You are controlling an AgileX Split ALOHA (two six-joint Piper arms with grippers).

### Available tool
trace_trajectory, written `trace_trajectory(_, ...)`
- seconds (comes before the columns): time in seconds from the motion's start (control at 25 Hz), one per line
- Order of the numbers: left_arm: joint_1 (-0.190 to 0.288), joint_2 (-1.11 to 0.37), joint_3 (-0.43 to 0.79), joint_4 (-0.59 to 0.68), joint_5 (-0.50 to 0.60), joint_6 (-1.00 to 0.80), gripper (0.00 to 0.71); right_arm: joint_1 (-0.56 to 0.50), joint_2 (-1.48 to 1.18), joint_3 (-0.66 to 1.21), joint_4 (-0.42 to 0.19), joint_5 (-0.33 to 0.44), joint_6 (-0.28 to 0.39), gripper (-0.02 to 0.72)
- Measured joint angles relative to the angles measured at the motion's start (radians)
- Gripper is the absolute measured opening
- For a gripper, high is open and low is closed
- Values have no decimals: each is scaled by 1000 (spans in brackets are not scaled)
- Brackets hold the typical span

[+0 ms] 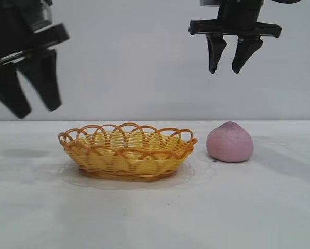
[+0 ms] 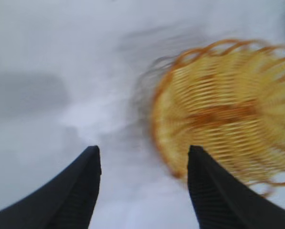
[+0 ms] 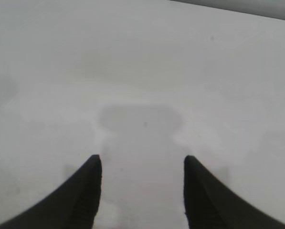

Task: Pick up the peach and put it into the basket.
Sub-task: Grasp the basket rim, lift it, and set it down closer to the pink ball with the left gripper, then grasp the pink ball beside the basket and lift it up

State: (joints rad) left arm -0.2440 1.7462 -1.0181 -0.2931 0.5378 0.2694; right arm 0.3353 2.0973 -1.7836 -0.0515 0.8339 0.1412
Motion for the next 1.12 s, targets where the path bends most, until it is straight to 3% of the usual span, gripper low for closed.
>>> trace_trajectory(0.12, 0, -2, 0, 123, 0, -86, 359, 0, 0, 0, 0, 0, 0, 372)
trace_trajectory(0.24, 0, -2, -2, 148, -2, -144, 359, 0, 0, 0, 0, 0, 0, 372)
trace_trajectory(0.32, 26, -2, -2, 152, -6, -165, 359, 0, 0, 0, 0, 0, 0, 372)
trace_trajectory(0.4, 95, -2, -2, 152, -8, -170, 359, 0, 0, 0, 0, 0, 0, 372)
trace_trajectory(0.52, 258, -4, -2, 156, -8, -167, 359, 0, 0, 0, 0, 0, 0, 372)
trace_trajectory(0.64, 349, -14, -2, 166, -8, -160, 359, 0, 0, 0, 2, 0, 0, 372)
trace_trajectory(0.72, 352, -30, -2, 178, -6, -152, 359, 0, 0, 0, 4, 0, 0, 372)
trace_trajectory(0.84, 314, -74, -2, 212, -2, -162, 359, 0, 0, 0, 8, 0, 0, 372)
trace_trajectory(1.12, 224, -311, -2, 370, 141, -267, 359, 0, 0, 0, 18, 0, 0, 372)
